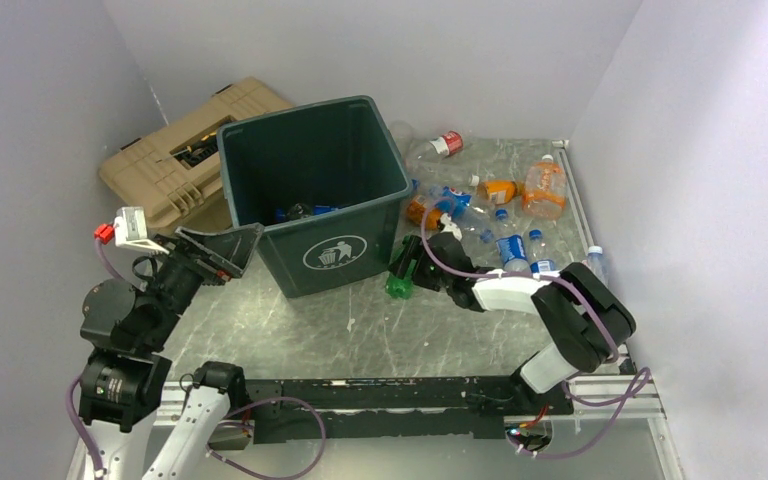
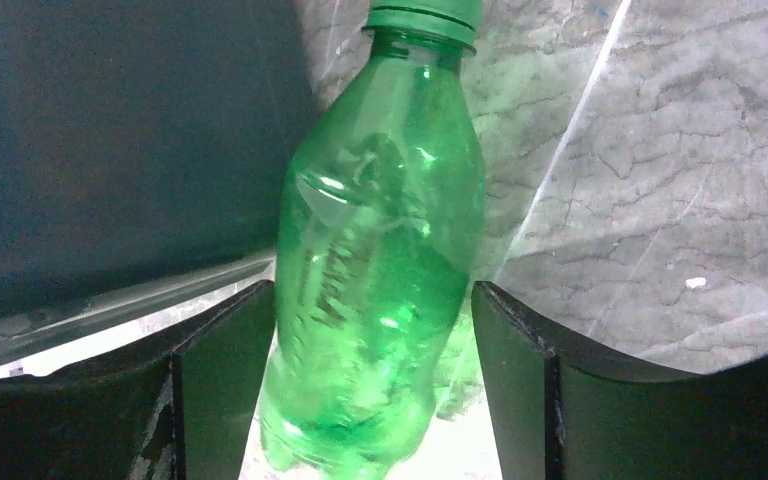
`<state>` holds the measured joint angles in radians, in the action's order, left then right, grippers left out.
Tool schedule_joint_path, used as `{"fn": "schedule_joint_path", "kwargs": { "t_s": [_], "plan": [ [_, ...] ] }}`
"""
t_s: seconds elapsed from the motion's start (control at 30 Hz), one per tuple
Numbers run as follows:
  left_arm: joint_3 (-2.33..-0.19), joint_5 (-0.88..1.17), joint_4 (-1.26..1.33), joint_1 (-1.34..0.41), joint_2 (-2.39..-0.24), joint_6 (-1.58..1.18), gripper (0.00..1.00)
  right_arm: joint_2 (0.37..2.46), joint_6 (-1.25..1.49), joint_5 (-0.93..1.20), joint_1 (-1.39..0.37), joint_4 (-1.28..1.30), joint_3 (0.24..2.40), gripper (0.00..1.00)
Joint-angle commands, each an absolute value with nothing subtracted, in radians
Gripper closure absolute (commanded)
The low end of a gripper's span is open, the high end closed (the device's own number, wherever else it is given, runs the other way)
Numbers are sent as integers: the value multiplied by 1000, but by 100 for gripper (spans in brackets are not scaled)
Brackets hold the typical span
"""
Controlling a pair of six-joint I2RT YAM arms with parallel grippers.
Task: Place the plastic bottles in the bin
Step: Pick up the plastic bottle at the center of the board.
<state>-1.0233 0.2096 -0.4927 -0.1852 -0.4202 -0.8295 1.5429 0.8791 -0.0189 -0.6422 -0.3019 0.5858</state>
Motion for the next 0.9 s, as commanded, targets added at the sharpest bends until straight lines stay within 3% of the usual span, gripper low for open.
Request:
{"fn": "schedule_joint_path", "kwargs": {
  "t_s": [0.0,0.27,0.6,0.77,0.87],
  "plan": [
    [-1034,192,-499,-189,-407,-823,4,1539,862,-54,-658,-265,536,27],
    [-1039,193,-501,-189,-407,-819,3,1442,857,-106,-662,-259,449,46],
    [-1027,204,-385,-189,-428,-806,1,689,739,-515,-856,163,428,49],
    [-1035,275,-170,-189,-525,-825,1,490,611,-502,-868,245,546,50],
    [-1151,404,-117,-189,-665,-813,2,436,517,-428,-870,233,612,51]
  ]
}}
